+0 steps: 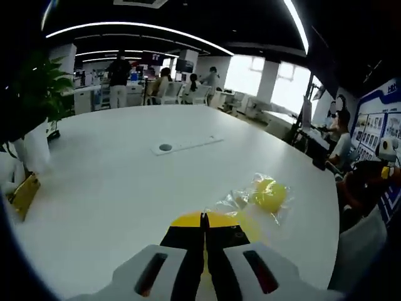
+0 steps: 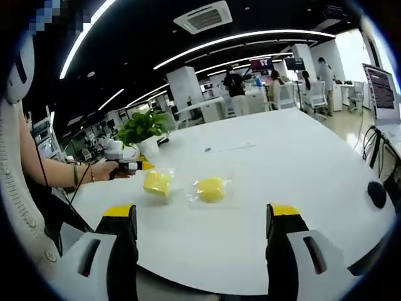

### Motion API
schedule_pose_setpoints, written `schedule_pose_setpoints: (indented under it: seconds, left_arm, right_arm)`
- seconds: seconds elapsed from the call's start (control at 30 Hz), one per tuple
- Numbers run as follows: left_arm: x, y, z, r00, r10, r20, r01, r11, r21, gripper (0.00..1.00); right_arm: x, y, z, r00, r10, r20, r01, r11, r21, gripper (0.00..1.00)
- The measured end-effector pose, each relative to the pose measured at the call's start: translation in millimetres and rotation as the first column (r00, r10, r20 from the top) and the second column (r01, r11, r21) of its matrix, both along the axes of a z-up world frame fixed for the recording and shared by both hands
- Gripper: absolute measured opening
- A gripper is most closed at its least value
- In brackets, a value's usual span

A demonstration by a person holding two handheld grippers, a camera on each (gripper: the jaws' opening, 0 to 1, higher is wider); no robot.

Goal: Compare the silicone blocks by pressing each to a similar depth, holding the contact briefly, and releasing to observe deformation and rebound differences across the visible hardness samples.

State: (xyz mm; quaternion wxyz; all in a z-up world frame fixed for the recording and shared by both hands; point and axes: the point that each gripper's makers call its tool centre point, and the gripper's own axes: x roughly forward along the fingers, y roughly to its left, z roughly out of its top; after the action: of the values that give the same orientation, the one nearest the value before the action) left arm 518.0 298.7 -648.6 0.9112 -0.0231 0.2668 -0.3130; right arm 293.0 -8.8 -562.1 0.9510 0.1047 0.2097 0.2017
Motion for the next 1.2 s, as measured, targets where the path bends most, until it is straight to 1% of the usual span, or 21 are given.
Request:
schedule_pose_setpoints:
  seconds: [0.07, 0.17, 0.23, 0.27, 0.3, 0.43, 0.53, 0.63, 0.67, 0.73, 0.8, 0.9, 0.97, 1.03, 1.1, 1.17, 1.2]
  left_arm:
    - [3.3, 3, -7.2, 1.0, 0.009, -0.001, -0.009, 1.0, 0.02, 0.0]
    - [7.3, 6, -16.9, 1.0, 0.015, 0.0, -0.015, 0.999, 0.046, 0.0]
    - [8.9, 7, -23.2, 1.0, 0.011, 0.004, -0.011, 0.997, 0.075, 0.0]
    - [10.7, 10, -28.3, 1.0, -0.008, 0.022, 0.006, 0.993, 0.119, 0.0]
    - [11.1, 12, -34.4, 1.0, -0.014, 0.02, 0.011, 0.989, 0.147, 0.0]
    - [13.4, 14, -43.7, 1.0, -0.015, 0.014, 0.013, 0.987, 0.157, 0.0]
    - [14.7, 16, -50.4, 1.0, -0.015, 0.011, 0.012, 0.986, 0.167, 0.0]
    - [14.6, 16, -54.0, 0.999, -0.032, 0.02, 0.028, 0.982, 0.185, 0.0]
    - [14.4, 16, -55.6, 0.999, -0.038, 0.021, 0.034, 0.981, 0.19, 0.0]
    - [14.7, 17, -58.1, 0.999, -0.045, 0.026, 0.039, 0.98, 0.197, 0.0]
    - [14.9, 17, -58.1, 0.998, -0.049, 0.033, 0.042, 0.979, 0.197, 0.0]
    - [14.7, 17, -57.3, 0.998, -0.046, 0.035, 0.039, 0.981, 0.191, 0.0]
    - [15.1, 17, -57.1, 0.996, -0.066, 0.052, 0.053, 0.976, 0.21, 0.0]
    - [15.6, 18, -57.0, 0.996, -0.071, 0.055, 0.058, 0.974, 0.219, 0.0]
    - [15.7, 20, -55.7, 0.994, -0.082, 0.069, 0.062, 0.966, 0.252, 0.0]
    - [12.5, 22, -55.1, 0.995, -0.088, 0.055, 0.07, 0.958, 0.277, 0.0]
    - [12.0, 23, -54.5, 0.994, -0.092, 0.058, 0.071, 0.954, 0.293, 0.02]
  right_arm:
    - [0, -2, -0.2, 1.0, -0.003, -0.003, 0.003, 1.0, 0.005, 0.79]
    - [1, -4, -3.5, 1.0, -0.005, -0.016, 0.005, 1.0, -0.009, 0.79]
    - [2, -5, -5.3, 1.0, -0.008, -0.023, 0.008, 1.0, -0.01, 0.79]
    - [3, -5, -6.2, 1.0, -0.01, -0.024, 0.01, 1.0, -0.009, 0.78]
    - [4, -4, -8.1, 1.0, -0.012, -0.028, 0.012, 1.0, -0.007, 0.78]
    - [7, 0, -10.2, 0.999, -0.008, -0.035, 0.008, 1.0, -0.009, 0.78]
    - [9, 5, -10.4, 0.999, 0.01, -0.035, -0.01, 1.0, -0.022, 0.78]
    - [11, 10, -9.0, 0.999, 0.023, -0.032, -0.024, 0.999, -0.027, 0.78]
    - [10, 12, -11.8, 0.998, 0.04, -0.051, -0.043, 0.997, -0.063, 0.77]
    - [10, 17, -10.7, 0.996, 0.066, -0.052, -0.07, 0.994, -0.089, 0.76]
    - [11, 18, -8.7, 0.996, 0.073, -0.046, -0.077, 0.993, -0.093, 0.76]
    - [11, 19, -9.1, 0.996, 0.077, -0.051, -0.081, 0.992, -0.094, 0.76]
    - [10, 21, -9.6, 0.995, 0.086, -0.055, -0.091, 0.991, -0.101, 0.76]
    - [10, 23, -9.3, 0.994, 0.093, -0.052, -0.098, 0.99, -0.103, 0.76]
    - [10, 25, -8.5, 0.994, 0.099, -0.048, -0.103, 0.99, -0.097, 0.76]
    - [8, 27, -8.6, 0.993, 0.109, -0.052, -0.114, 0.988, -0.101, 0.76]
    - [7, 27, -8.5, 0.992, 0.115, -0.052, -0.12, 0.987, -0.104, 0.76]
